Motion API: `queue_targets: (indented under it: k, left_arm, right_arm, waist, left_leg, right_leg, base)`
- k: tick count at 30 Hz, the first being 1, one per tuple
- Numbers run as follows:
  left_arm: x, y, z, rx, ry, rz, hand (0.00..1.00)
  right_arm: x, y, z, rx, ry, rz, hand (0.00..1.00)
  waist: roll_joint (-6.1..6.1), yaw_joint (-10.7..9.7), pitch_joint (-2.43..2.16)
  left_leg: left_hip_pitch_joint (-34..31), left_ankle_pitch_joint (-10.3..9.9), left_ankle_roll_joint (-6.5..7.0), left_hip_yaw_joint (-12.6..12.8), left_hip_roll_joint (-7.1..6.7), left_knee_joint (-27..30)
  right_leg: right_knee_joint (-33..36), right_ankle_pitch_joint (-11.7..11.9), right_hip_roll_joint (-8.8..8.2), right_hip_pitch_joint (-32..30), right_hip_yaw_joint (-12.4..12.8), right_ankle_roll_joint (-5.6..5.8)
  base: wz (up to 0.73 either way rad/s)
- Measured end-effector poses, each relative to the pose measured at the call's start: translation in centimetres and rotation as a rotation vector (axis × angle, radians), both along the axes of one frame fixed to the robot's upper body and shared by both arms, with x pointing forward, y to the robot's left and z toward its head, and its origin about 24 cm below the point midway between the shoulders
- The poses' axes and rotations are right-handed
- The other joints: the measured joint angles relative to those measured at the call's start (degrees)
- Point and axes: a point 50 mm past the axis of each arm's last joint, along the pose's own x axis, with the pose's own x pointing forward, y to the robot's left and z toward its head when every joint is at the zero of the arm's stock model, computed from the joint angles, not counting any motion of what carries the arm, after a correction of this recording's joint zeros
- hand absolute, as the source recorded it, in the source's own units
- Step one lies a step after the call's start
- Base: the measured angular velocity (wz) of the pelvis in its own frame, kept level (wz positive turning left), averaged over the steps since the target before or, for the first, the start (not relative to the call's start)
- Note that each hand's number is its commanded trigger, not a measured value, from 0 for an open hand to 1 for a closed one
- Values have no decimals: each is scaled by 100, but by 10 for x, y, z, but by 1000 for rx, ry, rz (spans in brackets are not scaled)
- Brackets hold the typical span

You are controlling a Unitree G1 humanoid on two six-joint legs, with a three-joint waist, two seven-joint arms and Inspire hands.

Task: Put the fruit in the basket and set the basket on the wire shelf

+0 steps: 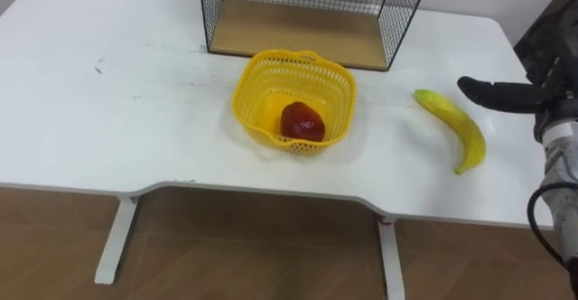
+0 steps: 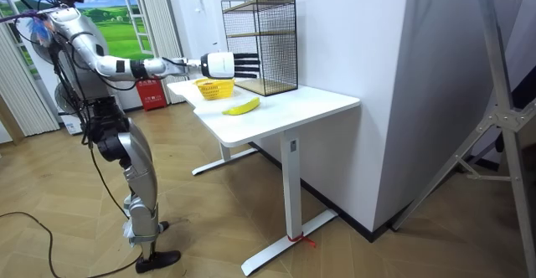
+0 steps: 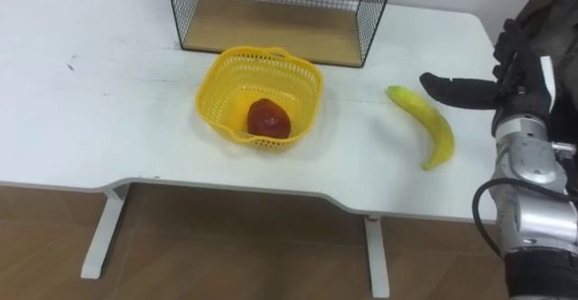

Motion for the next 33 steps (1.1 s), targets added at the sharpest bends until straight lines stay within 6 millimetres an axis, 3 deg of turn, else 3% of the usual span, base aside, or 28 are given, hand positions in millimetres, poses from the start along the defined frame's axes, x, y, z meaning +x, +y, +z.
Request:
queue_targets:
  k: [9,17,21,28,30,33]
  left_arm:
    - [-9,0,-1,-28,60,17,0]
    - [-10,1,-1,-43,73,15,0]
    - [-7,3,0,-38,72,15,0]
    - [-7,3,0,-44,76,13,0]
    - [-8,3,0,-51,79,13,0]
    - [-11,4,0,-49,88,16,0]
  right_arm:
    - [3,-6,-16,4,129,5,0]
    - [6,-5,-21,-69,209,53,0]
    - [12,-5,-20,-109,249,67,0]
    - [16,-3,-18,-139,264,95,0]
    - [13,-6,-25,-126,298,83,0]
    - [10,-8,-32,-113,333,83,0]
  waist:
    - [-1,67,3]
    - [-74,83,45]
    - [-83,81,42]
    - [-30,101,7]
    - [7,98,-26]
    - [26,93,-33]
  left_leg:
    - [74,21,-4,7,0,-64]
    - [51,21,-6,9,0,-34]
    - [17,19,-6,-4,-1,-46]
    - [35,22,-8,-16,-5,-48]
    - [86,22,-8,-40,-5,-46]
    - [154,24,-7,-64,-9,-76]
  right_leg:
    - [-19,0,14,63,87,0]
    - [-11,0,9,54,30,1]
    - [-11,0,6,36,1,1]
    - [-16,0,4,34,-67,1]
    - [-35,0,0,105,-70,1]
    - [-91,0,1,188,-77,2]
  base:
    - [-2]
    - [0]
    - [2]
    - [1]
    - [6]
    - [2]
